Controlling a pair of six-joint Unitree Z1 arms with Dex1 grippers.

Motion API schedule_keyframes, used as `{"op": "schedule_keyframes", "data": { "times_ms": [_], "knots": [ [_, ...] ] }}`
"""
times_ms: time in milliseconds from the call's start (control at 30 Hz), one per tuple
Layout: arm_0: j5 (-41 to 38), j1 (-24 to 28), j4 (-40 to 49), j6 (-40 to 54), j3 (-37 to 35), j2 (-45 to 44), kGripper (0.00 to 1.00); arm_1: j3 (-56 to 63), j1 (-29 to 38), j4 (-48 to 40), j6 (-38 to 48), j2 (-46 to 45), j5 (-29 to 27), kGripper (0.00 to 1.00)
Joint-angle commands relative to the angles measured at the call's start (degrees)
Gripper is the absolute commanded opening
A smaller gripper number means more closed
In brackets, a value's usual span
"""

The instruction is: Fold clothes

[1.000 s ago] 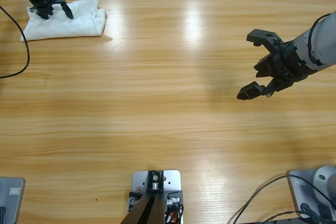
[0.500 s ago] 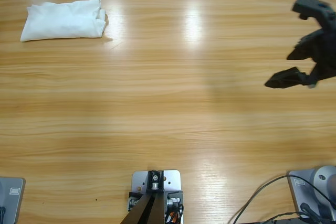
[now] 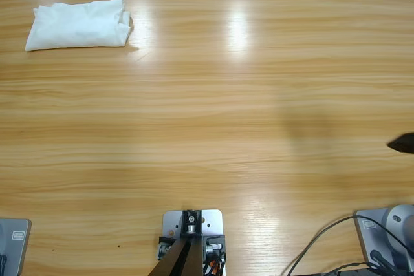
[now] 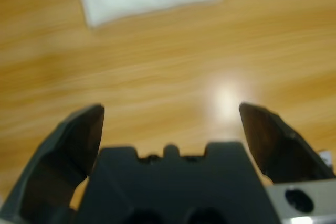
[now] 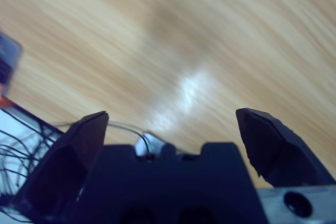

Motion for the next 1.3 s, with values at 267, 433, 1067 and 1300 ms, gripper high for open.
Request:
{"op": "schedule_keyframes", "data": {
  "times_ms": [267,433,1067,1300],
  "knots": [
    [-5.26,-2.52,-14.53,-1.98,34.74,-28.81,1.0,5.08,-0.28,0.64,-0.95,-7.24,-9.86,0.961],
    [-5.56,-2.87,-15.04,-4.27,34.93,-26.63,0.95,5.96,-0.7,-1.38,-0.41,-4.03,-10.85,0.908],
    [-8.11,-6.91,-14.93,-4.67,34.6,-24.65,0.936,5.66,-0.89,-1.11,-0.49,-2.48,-10.78,0.848],
    [-8.11,-6.91,-14.93,-4.64,34.6,-24.56,0.936,5.78,-0.89,-1.29,-0.41,-3.25,-10.8,0.844]
  ]
}}
